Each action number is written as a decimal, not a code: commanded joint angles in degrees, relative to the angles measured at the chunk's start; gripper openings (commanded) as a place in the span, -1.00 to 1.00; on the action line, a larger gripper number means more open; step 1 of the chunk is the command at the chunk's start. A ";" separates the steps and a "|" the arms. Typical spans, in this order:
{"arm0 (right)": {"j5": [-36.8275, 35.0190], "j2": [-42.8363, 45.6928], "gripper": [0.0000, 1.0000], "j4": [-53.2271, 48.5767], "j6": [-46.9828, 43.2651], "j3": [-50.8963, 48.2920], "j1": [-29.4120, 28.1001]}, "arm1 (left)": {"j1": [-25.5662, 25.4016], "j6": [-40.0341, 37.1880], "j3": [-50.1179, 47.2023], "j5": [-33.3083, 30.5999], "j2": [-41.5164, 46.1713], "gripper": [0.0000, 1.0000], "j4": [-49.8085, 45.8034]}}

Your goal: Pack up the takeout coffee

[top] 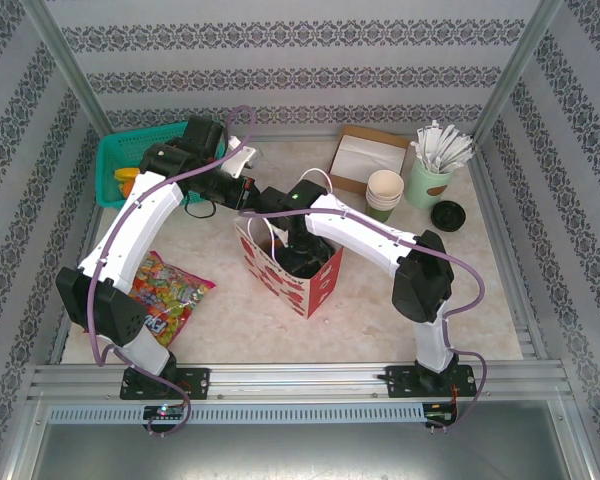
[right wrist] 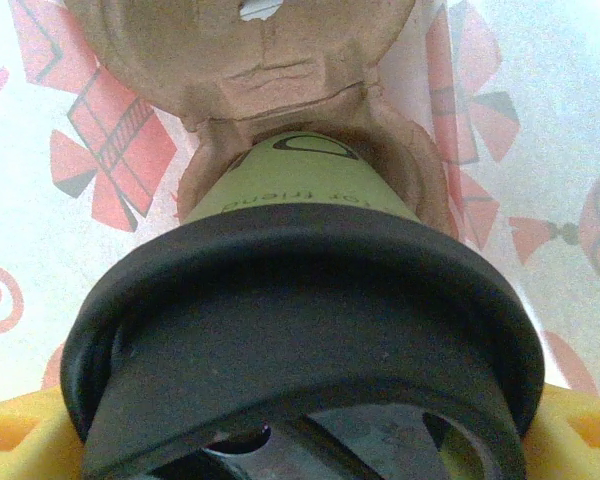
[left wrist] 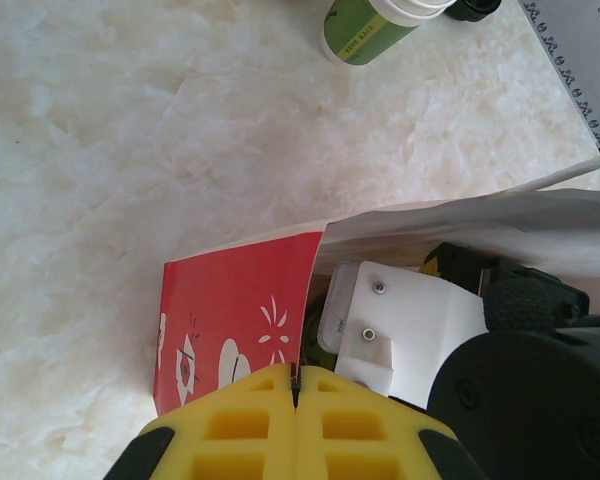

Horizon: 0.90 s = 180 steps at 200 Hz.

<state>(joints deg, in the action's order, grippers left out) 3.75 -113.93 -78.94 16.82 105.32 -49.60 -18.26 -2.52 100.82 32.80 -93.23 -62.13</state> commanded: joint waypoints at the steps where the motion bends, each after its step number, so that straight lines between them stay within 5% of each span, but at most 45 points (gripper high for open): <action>1: -1.12 0.14 0.36 0.92 1.57 -1.98 0.47 | 0.19 0.52 -0.70 1.39 0.50 -1.00 1.31; 180: -4.68 -2.19 0.36 6.77 2.50 -10.47 0.63 | 0.21 0.69 -0.71 1.61 0.33 -1.00 1.41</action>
<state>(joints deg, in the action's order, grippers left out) 2.83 -113.21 -73.84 17.93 98.30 -49.60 -18.26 -2.52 100.62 33.04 -93.23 -62.11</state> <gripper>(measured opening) 0.808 0.064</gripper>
